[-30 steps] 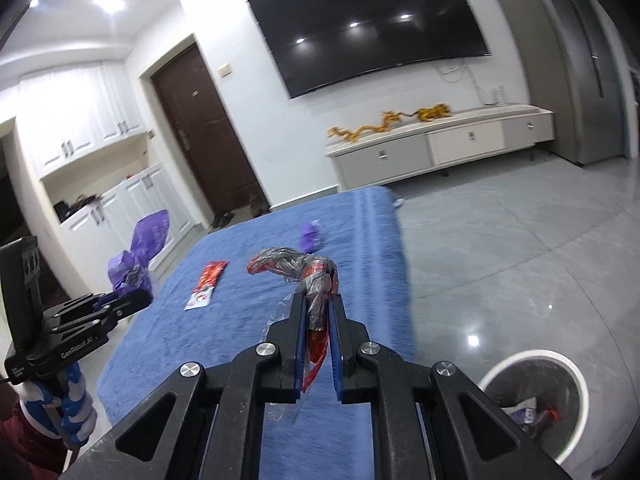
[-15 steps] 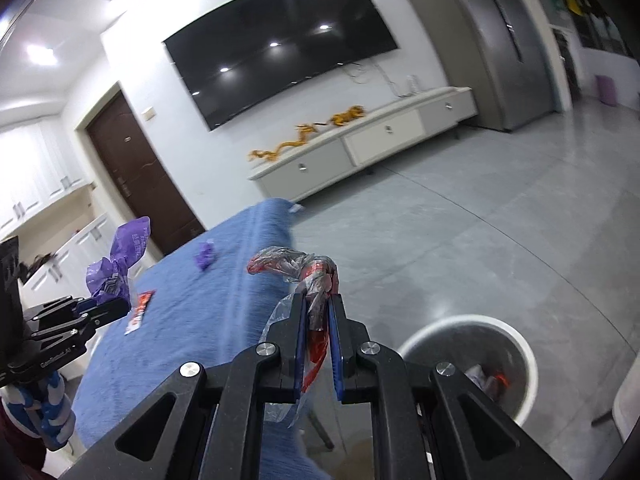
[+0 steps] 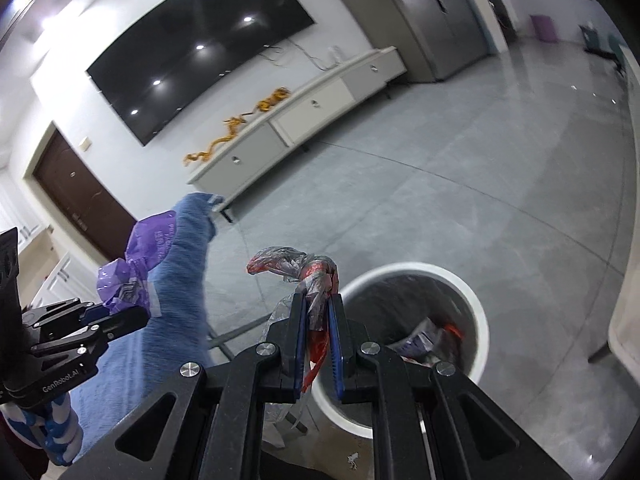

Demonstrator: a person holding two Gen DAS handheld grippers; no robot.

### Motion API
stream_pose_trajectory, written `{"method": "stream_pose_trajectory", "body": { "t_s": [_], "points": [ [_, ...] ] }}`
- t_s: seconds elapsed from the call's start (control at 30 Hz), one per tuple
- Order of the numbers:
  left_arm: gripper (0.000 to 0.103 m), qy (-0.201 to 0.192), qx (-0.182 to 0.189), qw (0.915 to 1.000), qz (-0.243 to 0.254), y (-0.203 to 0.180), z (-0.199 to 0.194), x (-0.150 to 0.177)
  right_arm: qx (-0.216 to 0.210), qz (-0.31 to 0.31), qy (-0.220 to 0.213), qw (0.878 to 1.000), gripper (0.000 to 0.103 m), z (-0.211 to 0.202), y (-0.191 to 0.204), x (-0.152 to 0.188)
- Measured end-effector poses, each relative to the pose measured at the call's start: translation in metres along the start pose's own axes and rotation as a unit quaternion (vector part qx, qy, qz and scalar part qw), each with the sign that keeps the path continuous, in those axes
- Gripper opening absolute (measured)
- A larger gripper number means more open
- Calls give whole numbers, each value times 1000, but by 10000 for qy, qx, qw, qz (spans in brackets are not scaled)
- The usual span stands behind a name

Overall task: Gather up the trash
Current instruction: 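Carry the purple and clear wrappers over the trash bin, then open both tools to drop the wrappers into the bin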

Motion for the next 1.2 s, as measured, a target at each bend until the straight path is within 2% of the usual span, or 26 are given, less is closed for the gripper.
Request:
{"method": "stream_pose_trajectory", "body": {
  "t_s": [0.13,0.3,0.57,0.87,1.1,1.17,1.2],
  "points": [
    [21,300,225,9992,123,-21,28,-1,172,176,98,9996,11,6,-25,6],
    [21,507,379,9978,209,-39,51,-3,308,312,218,9988,11,14,-38,15],
    [21,729,449,9959,279,-49,72,-3,450,461,392,9972,11,31,-49,27],
    [21,1174,738,9903,-19,-50,97,-8,752,446,649,9941,11,56,-62,36],
    [26,1437,989,9845,-174,-58,120,-12,1157,258,933,9886,12,80,-76,40],
    [34,1501,1120,9818,-310,-60,125,-13,1243,250,989,9870,17,83,-81,41],
    [39,1528,1184,9804,-375,-61,128,-13,1316,234,1010,9859,28,83,-83,42]
  ]
}}
Point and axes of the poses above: each gripper's, at about its wrist camera, not at the fingertips, and z roughly the way its jaws point, y to its left, x to its underside, the point moved 9 cm from there along z, roughly the way its jaws point, and after that the axes turned 3 degrees about -y, right-handed, at the moved point
